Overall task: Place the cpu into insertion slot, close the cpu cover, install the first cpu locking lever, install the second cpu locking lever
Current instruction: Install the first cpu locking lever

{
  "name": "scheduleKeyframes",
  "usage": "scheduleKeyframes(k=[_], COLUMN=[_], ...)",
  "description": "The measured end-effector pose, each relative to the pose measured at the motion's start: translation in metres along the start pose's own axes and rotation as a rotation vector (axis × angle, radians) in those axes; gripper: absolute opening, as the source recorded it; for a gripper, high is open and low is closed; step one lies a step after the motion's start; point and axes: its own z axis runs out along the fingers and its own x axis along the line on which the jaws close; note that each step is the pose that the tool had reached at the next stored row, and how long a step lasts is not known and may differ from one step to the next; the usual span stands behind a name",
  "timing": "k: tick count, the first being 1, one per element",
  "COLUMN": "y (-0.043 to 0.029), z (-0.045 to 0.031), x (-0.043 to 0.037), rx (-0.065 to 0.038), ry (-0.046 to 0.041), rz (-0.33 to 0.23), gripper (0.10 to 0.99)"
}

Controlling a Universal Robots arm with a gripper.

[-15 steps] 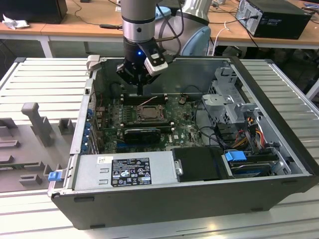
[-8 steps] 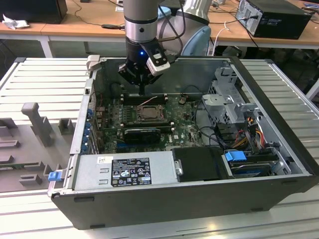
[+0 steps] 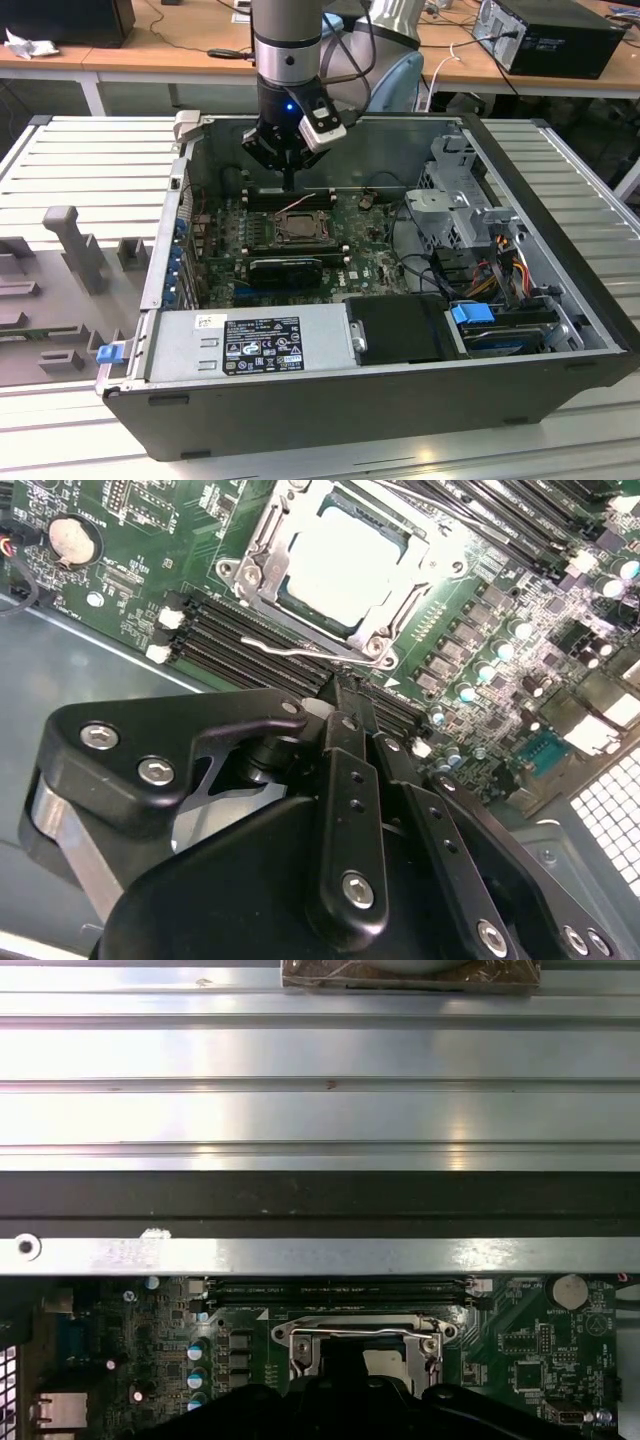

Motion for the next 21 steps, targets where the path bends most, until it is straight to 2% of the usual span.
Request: scheduleKeyframes(k=[9,21], y=[0.0001,0.0002], z=[0.0003,0.0006], x=[-0.0087,-0.0151], rx=[0.0,0.0], ry=[0.0,0.0], rz=[0.0,0.0], gripper=[0.106,0.106])
